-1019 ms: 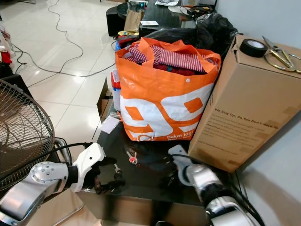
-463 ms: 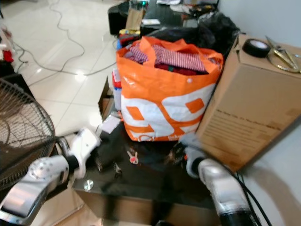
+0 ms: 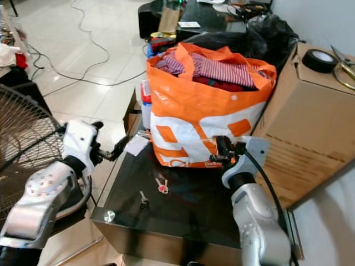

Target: Hang keys on a hook

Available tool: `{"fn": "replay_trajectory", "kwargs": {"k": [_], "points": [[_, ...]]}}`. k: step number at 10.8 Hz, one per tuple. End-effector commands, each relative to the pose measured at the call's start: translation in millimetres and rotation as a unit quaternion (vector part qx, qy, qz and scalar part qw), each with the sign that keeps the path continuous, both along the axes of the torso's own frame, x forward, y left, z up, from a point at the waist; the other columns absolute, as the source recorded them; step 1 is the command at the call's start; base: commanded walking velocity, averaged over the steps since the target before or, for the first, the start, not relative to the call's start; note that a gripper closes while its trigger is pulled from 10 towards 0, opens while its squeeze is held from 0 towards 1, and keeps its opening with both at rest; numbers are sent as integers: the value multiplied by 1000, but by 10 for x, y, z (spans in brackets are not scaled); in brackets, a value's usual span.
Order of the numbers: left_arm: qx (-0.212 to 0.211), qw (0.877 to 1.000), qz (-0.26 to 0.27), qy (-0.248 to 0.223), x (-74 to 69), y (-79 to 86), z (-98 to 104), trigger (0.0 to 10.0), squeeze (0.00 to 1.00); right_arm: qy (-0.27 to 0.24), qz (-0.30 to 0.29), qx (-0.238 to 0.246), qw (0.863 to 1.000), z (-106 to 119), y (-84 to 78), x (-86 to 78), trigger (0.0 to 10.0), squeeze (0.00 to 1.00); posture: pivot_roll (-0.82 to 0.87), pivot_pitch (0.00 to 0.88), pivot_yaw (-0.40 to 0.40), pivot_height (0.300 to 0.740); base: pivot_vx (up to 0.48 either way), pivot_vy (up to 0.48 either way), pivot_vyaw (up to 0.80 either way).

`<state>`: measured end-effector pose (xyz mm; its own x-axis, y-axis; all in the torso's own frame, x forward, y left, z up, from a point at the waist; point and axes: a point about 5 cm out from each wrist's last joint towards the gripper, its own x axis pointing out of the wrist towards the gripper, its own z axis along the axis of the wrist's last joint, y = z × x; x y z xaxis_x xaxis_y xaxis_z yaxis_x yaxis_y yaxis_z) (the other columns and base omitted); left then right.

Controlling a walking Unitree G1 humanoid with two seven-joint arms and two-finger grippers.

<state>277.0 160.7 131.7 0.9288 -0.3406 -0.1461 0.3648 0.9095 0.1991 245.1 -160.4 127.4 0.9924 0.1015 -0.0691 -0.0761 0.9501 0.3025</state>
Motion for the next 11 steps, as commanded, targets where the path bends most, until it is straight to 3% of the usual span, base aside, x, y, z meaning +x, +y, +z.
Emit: {"fn": "replay_trajectory", "kwargs": {"k": [1, 3, 6, 7, 10, 11], "points": [[6, 1000, -1, -13, 56, -21, 53, 10000, 0, 2, -19, -7, 1000, 25, -62, 27, 0, 0, -42, 0, 1, 740, 0, 0, 0], [13, 1000, -9, -18, 96, -30, 62, 10000, 0, 3, -21, -17, 1000, 33, -71, 61, 0, 0, -44, 0, 3, 740, 0, 0, 0], [23, 999, -17, -16, 146, -42, 44, 10000, 0, 49, -33, -47, 997, -65, -75, 95, 0, 0, -50, 0, 11, 740, 0, 0, 0], [21, 1000, -15, -16, 153, -36, 36, 10000, 0, 54, -41, -57, 996, -75, -96, 100, 1961, 0, -57, 0, 17, 740, 0, 0, 0], [20, 1000, -10, -14, 157, -21, 14, 10000, 0, 58, -45, -67, 995, -76, -99, 112, 1137, 0, -57, 0, 12, 740, 0, 0, 0], [20, 1000, -8, -15, 153, -16, 11, 10000, 0, 60, -42, -70, 995, -74, -89, 119, 0, 0, -53, 0, 8, 740, 0, 0, 0]]}}
